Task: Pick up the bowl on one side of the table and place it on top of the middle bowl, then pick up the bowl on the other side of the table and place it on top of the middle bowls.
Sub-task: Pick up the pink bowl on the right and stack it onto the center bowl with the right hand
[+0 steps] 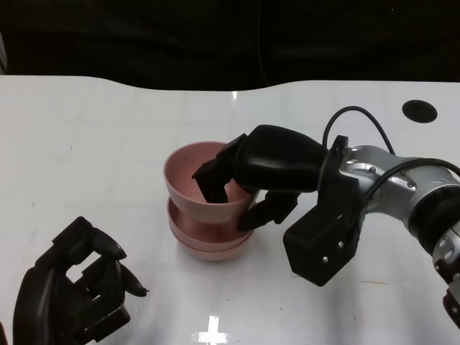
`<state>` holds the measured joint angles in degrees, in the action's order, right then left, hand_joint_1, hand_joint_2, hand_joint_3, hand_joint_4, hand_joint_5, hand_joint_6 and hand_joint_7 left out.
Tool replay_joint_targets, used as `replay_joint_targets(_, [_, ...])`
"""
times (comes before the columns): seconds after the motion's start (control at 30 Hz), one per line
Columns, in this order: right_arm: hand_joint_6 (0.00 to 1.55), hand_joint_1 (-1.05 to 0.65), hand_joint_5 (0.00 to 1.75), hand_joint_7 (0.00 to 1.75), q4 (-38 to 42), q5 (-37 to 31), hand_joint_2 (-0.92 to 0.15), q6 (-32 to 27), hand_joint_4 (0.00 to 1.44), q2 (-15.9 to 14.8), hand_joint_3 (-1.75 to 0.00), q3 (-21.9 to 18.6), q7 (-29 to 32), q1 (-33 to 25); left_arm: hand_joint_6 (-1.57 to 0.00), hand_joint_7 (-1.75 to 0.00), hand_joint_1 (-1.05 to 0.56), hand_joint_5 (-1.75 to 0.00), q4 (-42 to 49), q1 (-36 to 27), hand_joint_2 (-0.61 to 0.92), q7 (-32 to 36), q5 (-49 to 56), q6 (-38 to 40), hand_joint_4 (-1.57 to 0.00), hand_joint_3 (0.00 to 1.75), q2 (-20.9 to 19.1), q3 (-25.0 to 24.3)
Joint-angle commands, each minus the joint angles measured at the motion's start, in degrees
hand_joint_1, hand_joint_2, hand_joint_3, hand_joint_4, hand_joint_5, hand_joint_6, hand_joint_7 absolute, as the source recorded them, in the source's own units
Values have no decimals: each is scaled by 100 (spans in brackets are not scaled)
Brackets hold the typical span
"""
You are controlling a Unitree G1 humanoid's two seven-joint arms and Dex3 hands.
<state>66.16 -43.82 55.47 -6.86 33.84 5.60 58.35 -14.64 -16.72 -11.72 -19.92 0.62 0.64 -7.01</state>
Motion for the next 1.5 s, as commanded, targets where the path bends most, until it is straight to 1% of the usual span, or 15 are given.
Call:
replay_joint_targets(0.03, [67,-24,175,174,70,-82,-75,-41,85,32,-49,89,189,120,-55,-175,4,-175,-95,-60,66,50,-30,62,-69,130,-16,-16])
replay_joint_targets(0.2, [67,-26,175,173,136,-107,-77,-86,84,45,-46,174,240,104,-55,-175,4,-175,-143,-81,66,64,2,72,-68,129,-12,0])
replay_joint_targets(0.37, [68,-22,175,174,191,-87,-79,-133,85,68,-44,232,251,46,-55,-175,5,-175,-197,-104,67,91,14,104,-68,129,1,18])
replay_joint_targets(0.57, [69,-20,175,172,234,-120,-81,-179,84,90,-44,303,224,-4,-55,-175,5,-175,-223,-114,68,123,36,118,-67,128,26,24])
replay_joint_targets(0.73, [71,-20,175,162,237,-169,-80,-189,82,98,-42,395,330,-34,-55,-175,5,-175,-234,-114,68,117,30,122,-67,127,32,31])
replay_joint_targets(0.83, [73,-21,175,159,246,-187,-83,-173,83,118,-41,441,403,-48,-54,-175,5,-175,-230,-114,69,123,29,129,-67,127,37,31])
replay_joint_targets(0.93, [72,-22,175,162,256,-207,-86,-157,82,134,-42,477,419,-56,-54,-175,5,-175,-204,-111,69,100,58,85,-66,126,24,38])
replay_joint_targets(1.03, [70,-18,175,168,263,-225,-84,-187,82,164,-40,500,471,-87,-54,-175,5,-175,-256,-119,69,161,77,152,-66,125,37,50])
replay_joint_targets(1.07, [72,-18,174,162,272,-226,-85,-194,81,178,-40,506,471,-98,-54,-175,5,-175,-268,-121,69,173,78,168,-66,125,35,54])
replay_joint_targets(1.13, [74,-18,172,155,293,-215,-85,-199,82,204,-41,510,461,-125,-54,-175,5,-175,-273,-125,69,178,76,174,-65,124,26,58])
replay_joint_targets(1.2, [75,-17,173,155,308,-208,-83,-198,82,212,-40,512,459,-144,-54,-175,5,-175,-242,-114,70,164,77,147,-65,124,23,62])
replay_joint_targets(1.27, [74,-16,169,152,323,-214,-81,-205,82,222,-39,524,450,-145,-53,-175,5,-175,-210,-103,70,133,76,113,-65,124,14,63])
replay_joint_targets(1.43, [72,-12,174,161,337,-299,-80,-239,81,247,-37,627,590,-125,-54,-175,5,-175,-174,-98,70,106,76,96,-65,124,14,66])
replay_joint_targets(1.47, [71,-13,174,156,341,-303,-81,-245,81,248,-36,648,605,-119,-54,-175,5,-175,-177,-101,70,113,82,103,-64,123,15,70])
replay_joint_targets(1.5, [72,-13,171,151,352,-299,-82,-255,81,255,-35,658,594,-108,-54,-175,5,-175,-165,-103,69,94,88,72,-64,123,12,74])
